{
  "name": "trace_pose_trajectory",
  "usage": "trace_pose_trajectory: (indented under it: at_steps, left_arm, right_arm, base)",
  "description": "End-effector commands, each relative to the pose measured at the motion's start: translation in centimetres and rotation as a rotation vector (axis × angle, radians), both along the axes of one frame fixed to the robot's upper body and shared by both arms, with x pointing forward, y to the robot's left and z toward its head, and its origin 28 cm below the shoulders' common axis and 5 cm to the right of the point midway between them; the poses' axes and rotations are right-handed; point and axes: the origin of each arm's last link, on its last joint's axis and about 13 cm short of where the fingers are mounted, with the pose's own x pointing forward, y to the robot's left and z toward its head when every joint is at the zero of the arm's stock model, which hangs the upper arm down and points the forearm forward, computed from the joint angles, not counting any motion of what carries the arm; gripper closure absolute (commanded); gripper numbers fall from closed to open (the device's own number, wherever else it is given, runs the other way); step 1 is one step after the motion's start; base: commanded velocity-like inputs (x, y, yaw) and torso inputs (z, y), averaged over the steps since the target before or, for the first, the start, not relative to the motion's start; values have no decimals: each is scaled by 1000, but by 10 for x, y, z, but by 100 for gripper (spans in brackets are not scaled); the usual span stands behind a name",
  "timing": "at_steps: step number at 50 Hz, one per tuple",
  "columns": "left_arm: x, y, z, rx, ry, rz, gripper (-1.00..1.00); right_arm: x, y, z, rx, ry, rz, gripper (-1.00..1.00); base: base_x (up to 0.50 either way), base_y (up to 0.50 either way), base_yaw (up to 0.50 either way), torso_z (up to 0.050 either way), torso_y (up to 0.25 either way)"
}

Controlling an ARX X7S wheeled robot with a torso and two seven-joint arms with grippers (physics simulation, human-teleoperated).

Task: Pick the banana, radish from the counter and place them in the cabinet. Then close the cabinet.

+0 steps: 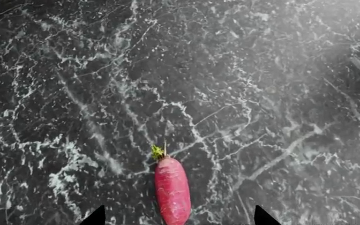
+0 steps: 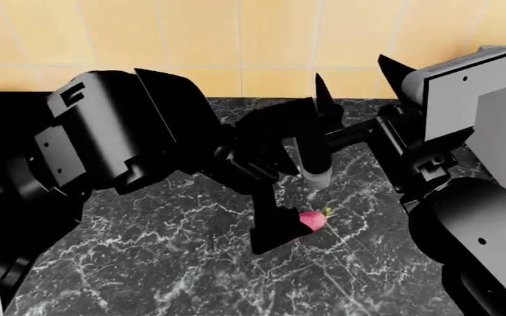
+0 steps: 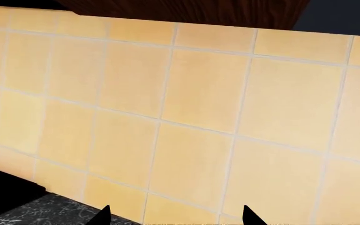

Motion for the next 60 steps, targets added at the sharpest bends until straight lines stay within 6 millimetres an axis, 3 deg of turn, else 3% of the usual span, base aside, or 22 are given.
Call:
trace_pose_trajectory:
  at_steps: [1,19,45,60]
  left_arm:
    - [-1,-5,-13,28,24,-27,-100]
    - [3,-12,-23,29,25,-43,-100]
    - [28,-21,-48,102,62,10,-100]
    - [27,-33,-61,77,133,-54,-100]
  right_arm:
    - [0,-1,-18,-13,79,-14,-100]
    - [6,-28,-4,-31,35,-197,-100]
    - [6,-28,-5,-26,19,-177,-100]
    - [7,-30,-8,-21,24,-181,-100]
  base:
    - [0,0,0,0,0]
    - [0,0,0,0,-1]
    - [0,0,0,0,0]
    - [0,0,0,0,0]
